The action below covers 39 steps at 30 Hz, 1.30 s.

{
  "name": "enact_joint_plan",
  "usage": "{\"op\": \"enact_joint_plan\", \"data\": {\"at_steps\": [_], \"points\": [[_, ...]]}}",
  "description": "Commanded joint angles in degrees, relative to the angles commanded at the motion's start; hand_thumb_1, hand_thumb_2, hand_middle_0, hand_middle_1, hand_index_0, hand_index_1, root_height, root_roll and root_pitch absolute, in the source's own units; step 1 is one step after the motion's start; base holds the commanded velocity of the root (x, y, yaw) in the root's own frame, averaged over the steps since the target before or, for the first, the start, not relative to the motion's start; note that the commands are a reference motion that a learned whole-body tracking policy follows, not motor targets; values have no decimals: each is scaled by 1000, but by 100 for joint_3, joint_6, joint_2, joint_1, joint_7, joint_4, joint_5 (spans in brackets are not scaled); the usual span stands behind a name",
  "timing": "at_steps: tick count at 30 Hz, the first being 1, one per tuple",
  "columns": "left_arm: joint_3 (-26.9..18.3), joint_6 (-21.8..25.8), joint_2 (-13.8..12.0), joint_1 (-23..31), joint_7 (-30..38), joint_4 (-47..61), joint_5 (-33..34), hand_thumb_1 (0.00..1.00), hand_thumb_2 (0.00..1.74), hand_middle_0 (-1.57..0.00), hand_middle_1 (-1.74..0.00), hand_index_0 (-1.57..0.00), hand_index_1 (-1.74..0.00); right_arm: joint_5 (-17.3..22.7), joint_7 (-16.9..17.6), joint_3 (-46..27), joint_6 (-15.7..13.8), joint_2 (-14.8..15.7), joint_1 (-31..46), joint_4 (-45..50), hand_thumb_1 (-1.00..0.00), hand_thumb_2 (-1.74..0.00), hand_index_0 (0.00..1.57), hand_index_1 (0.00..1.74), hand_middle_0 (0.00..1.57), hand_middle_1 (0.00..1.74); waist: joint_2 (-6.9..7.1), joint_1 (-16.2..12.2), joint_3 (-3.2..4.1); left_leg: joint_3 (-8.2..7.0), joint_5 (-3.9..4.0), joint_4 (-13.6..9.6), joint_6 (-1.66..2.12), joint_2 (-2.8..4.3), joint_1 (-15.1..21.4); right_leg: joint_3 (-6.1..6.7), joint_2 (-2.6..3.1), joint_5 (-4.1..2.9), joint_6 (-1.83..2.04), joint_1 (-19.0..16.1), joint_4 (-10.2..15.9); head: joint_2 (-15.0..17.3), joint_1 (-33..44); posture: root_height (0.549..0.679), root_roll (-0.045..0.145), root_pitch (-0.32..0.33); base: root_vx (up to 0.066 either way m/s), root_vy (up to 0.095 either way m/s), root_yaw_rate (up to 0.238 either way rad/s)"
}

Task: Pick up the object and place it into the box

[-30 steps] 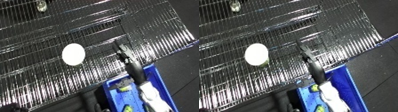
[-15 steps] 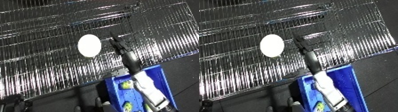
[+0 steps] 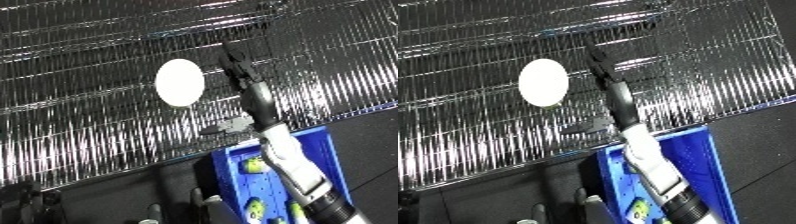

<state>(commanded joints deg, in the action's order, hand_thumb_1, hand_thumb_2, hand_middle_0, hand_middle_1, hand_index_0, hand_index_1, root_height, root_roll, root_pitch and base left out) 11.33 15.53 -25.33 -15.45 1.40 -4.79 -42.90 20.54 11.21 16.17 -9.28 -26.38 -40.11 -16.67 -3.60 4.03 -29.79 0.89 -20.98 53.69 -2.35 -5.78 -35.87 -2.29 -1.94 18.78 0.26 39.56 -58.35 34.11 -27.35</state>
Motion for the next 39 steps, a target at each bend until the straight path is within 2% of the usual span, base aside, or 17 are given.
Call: {"op": "enact_joint_plan", "data": {"at_steps": [11,17,24,25,26,27,28,29,30,31,32,34,35,36,39], "points": [[83,-5,-28,-78,58,48,-85,1000,1740,-1570,-1740,-1570,-1740,-44,35,219,312,-64,-561,-499,0,0,0,0,0,0,-69,137,0,5,-108,264,-67,-37,-302,-46,-10,74,-37,337,-255,-296,-210,589,55,60,12,31,54],[137,-26,6,-122,93,113,-94,1000,1740,-1570,-1740,-1570,-1740,-89,-5,392,465,-75,-817,-808,0,0,0,0,0,0,-93,213,0,27,-115,322,-91,-67,-413,-78,-2,97,-55,454,-328,-457,-299,586,54,70,2,10,62],[218,-48,27,-179,134,158,-106,1000,1740,-1570,-1740,-1570,-1740,-5,-60,559,526,-53,-1115,-1050,-350,-609,549,609,549,609,-119,282,0,53,-122,365,-100,-93,-507,-105,0,117,-70,536,-363,-552,-420,584,53,82,-8,-3,50],[218,-48,27,-179,134,158,-106,1000,1740,-1570,-1740,-1570,-1740,-5,-60,559,526,-53,-1115,-1050,-350,-609,549,609,549,609,-119,282,0,53,-122,365,-100,-93,-507,-105,0,117,-70,536,-363,-552,-420,584,53,82,-2,-7,41],[226,-63,38,-188,133,167,-111,1000,1740,-1570,-1740,-1570,-1740,10,-57,589,538,-35,-1185,-1086,-450,-783,706,783,706,783,-123,296,0,56,-125,371,-105,-100,-515,-113,3,122,-76,544,-367,-573,-433,584,53,83,0,-3,22],[230,-72,43,-189,130,173,-115,1000,1740,-1570,-1740,-1570,-1740,18,-49,602,538,-27,-1212,-1096,-500,-870,785,870,785,870,-125,300,0,56,-127,373,-107,-102,-518,-115,4,123,-79,548,-367,-580,-442,584,53,84,0,-2,22],[230,-72,43,-189,130,173,-115,1000,1740,-1570,-1740,-1570,-1740,18,-49,602,538,-27,-1212,-1096,-500,-870,785,870,785,870,-125,300,0,56,-127,373,-107,-102,-518,-115,4,123,-79,548,-367,-580,-442,584,53,84,0,-2,22],[244,-82,51,-184,117,180,-123,1000,1740,-1570,-1740,-1570,-1740,23,-36,620,540,-9,-1253,-1102,-600,-1044,942,1044,942,1044,-128,304,0,54,-130,375,-109,-104,-521,-115,7,125,-84,552,-367,-611,-449,584,54,85,2,-2,18],[244,-82,51,-184,117,180,-123,1000,1740,-1570,-1740,-1570,-1740,23,-36,620,540,-9,-1253,-1102,-600,-1044,942,1044,942,1044,-128,304,0,54,-130,375,-109,-104,-521,-115,7,125,-84,552,-367,-611,-449,584,54,85,2,-2,18],[260,-92,59,-180,101,188,-125,1000,1740,-1570,-1740,-1570,-1740,23,-24,632,552,9,-1281,-1094,-700,-1218,1099,1218,1099,1218,-130,306,0,49,-132,369,-111,-104,-516,-112,7,125,-86,546,-359,-620,-457,585,54,86,0,-4,9],[260,-92,59,-180,101,188,-125,1000,1740,-1570,-1740,-1570,-1740,23,-24,632,552,9,-1281,-1094,-700,-1218,1099,1218,1099,1218,-130,306,0,49,-132,369,-111,-104,-516,-112,7,125,-86,546,-359,-620,-457,585,54,86,0,-4,9],[275,-103,65,-186,93,194,-127,1000,1740,-1570,-1740,-1570,-1740,21,-12,642,567,24,-1306,-1093,-800,-1392,1256,1392,1256,1392,-130,307,0,43,-130,349,-111,-104,-499,-109,7,122,-88,529,-341,-628,-485,585,55,86,-2,-5,-1],[281,-121,72,-199,94,194,-130,1000,1740,-1570,-1740,-1570,-1740,16,21,653,570,32,-1330,-1106,-900,-1566,1413,1566,1413,1566,-128,304,0,36,-125,325,-111,-102,-478,-104,11,118,-89,508,-319,-651,-503,586,55,86,-6,-9,-20],[282,-131,75,-205,94,191,-129,1000,1740,-1570,-1740,-1570,-1740,13,44,656,565,34,-1338,-1114,-950,-1653,1492,1653,1492,1653,-126,300,0,33,-124,314,-110,-99,-466,-102,13,116,-89,498,-310,-656,-506,587,55,86,-7,-10,-23],[274,-149,80,-215,103,180,-120,1000,1740,-1570,-1740,-1570,-1740,61,121,642,535,25,-1330,-1091,-950,-1653,1492,1653,1492,1653,-116,277,0,24,-118,276,-109,-85,-424,-92,19,108,-87,467,-283,-649,-492,588,55,84,-5,-14,-34]]}}
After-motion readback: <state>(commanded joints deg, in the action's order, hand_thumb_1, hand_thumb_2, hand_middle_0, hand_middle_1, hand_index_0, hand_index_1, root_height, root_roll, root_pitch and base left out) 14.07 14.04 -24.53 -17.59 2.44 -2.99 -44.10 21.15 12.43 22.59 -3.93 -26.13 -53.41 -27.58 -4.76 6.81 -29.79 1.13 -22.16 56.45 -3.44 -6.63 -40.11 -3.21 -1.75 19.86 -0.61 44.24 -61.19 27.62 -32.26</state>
